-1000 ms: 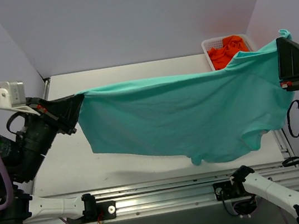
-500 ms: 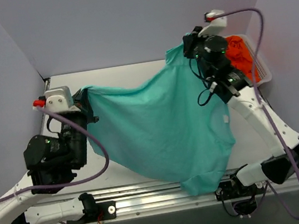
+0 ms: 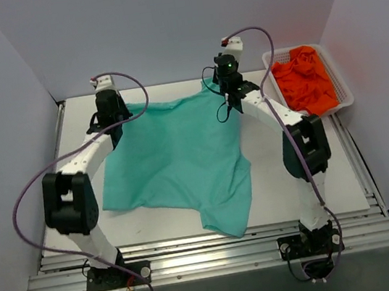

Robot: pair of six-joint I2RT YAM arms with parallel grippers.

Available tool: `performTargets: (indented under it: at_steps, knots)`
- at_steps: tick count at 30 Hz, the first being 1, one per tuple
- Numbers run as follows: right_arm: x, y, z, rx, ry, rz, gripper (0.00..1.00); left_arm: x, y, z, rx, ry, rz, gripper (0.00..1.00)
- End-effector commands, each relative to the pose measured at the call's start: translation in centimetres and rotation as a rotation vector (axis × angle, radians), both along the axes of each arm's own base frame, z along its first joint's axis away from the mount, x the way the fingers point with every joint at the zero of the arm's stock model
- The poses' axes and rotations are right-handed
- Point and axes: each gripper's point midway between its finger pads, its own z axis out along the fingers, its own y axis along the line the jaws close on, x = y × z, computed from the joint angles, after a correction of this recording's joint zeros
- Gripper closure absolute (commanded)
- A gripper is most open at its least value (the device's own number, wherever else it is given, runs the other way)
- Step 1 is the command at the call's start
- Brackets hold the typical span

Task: Fold and stack the t-shirts
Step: Flatten the tshirt out

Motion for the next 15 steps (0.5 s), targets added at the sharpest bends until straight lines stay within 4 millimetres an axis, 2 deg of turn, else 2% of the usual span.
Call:
performTargets:
  at_steps: [1,2,4,6,7,9,10,11,12,13,14,15]
  knots:
    - [3.5,-1.8,-4.5,-0.019,0.039,-0.087,1.0,4.3,-0.6,-5.4,-0.159,0.066,-0.073,0.98]
    - [5.1,-1.6,-5.6,-0.01,0.047,-0.09,1.0,5.4,-0.4,-5.4,-0.172,0.062,-0.068,0.98]
    - [6.2,-2.4,-6.3,-0.001,0.063,-0.109,1.0,6.5,-0.2,-7.1,-0.182,0.081,-0.065,0.98]
    - [6.3,-2.3,-5.8,0.026,0.048,-0.09,1.0,6.6,-0.6,-6.4,-0.182,0.055,-0.095,0.98]
    - [6.2,-2.3,-4.7,0.044,0.008,-0.082,1.0,6.3,-0.5,-4.6,-0.18,0.023,-0.098,0.98]
    - [4.9,-2.4,-2.0,0.061,-0.047,-0.057,1.0,5.4,-0.3,-2.7,-0.168,-0.002,-0.103,0.98]
    - [3.8,-2.7,1.6,0.077,-0.102,-0.049,1.0,4.5,-0.3,0.8,-0.16,-0.058,-0.11,0.98]
    - [2.8,-2.9,1.6,0.076,-0.094,-0.035,1.0,3.7,-0.4,2.5,-0.152,-0.08,-0.116,0.98]
    - [2.0,-3.0,3.3,0.081,-0.137,-0.023,1.0,2.6,-0.5,3.6,-0.143,-0.092,-0.125,0.98]
    - [-0.2,-3.5,8.1,0.107,-0.22,-0.009,1.0,0.7,-0.6,8.1,-0.124,-0.177,-0.145,0.98]
    - [-1.5,-3.7,9.9,0.118,-0.255,0.007,1.0,-0.8,-1.6,10.1,-0.117,-0.214,-0.175,0.98]
    - [-2.9,-3.6,10.0,0.117,-0.27,0.041,1.0,-2.3,-2.2,11.8,-0.108,-0.246,-0.194,0.98]
